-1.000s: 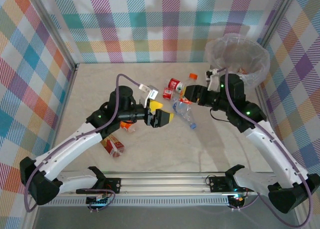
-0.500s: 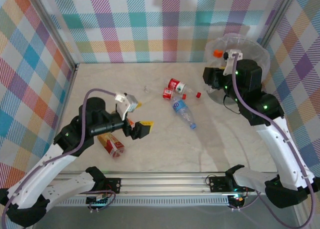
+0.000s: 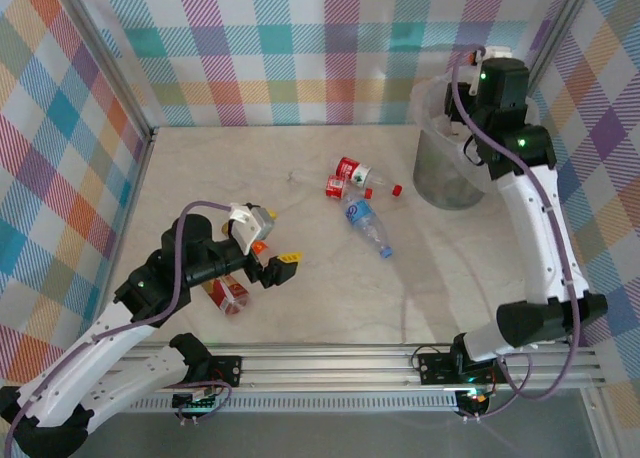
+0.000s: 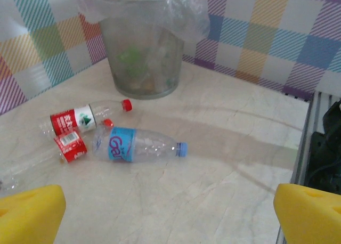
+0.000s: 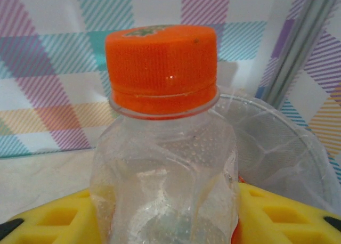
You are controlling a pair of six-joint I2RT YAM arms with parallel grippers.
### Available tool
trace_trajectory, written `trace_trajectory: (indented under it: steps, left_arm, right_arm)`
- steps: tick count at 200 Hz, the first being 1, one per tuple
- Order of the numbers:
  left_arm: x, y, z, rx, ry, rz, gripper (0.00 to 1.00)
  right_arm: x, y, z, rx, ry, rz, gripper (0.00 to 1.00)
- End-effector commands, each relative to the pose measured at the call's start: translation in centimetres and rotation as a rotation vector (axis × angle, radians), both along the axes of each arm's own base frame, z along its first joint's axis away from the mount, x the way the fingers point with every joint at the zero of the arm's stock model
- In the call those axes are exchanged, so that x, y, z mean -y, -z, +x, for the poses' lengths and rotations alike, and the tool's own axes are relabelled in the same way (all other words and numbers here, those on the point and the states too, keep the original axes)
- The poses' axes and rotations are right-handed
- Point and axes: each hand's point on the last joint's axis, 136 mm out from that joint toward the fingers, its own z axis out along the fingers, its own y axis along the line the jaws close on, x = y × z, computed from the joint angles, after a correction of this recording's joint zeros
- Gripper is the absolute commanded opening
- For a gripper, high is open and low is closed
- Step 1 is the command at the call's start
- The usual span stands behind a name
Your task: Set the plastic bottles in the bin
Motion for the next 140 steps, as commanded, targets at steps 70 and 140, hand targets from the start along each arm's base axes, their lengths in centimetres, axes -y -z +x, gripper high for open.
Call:
trace_trajectory:
  steps: [70,140]
  left_arm:
    - [-0.4,1.0,1.1,0.009,-0.048,0.024,1.0]
    - [0.3,2.1,1.3,-0.055,-0.026,0.047,1.0]
  right_arm:
    - [7.9,6.6,5.9,-0.244,0.189,0.157,0.52]
    - [13.0,12.3,4.8,-0.36,0.337,0.158,0.56]
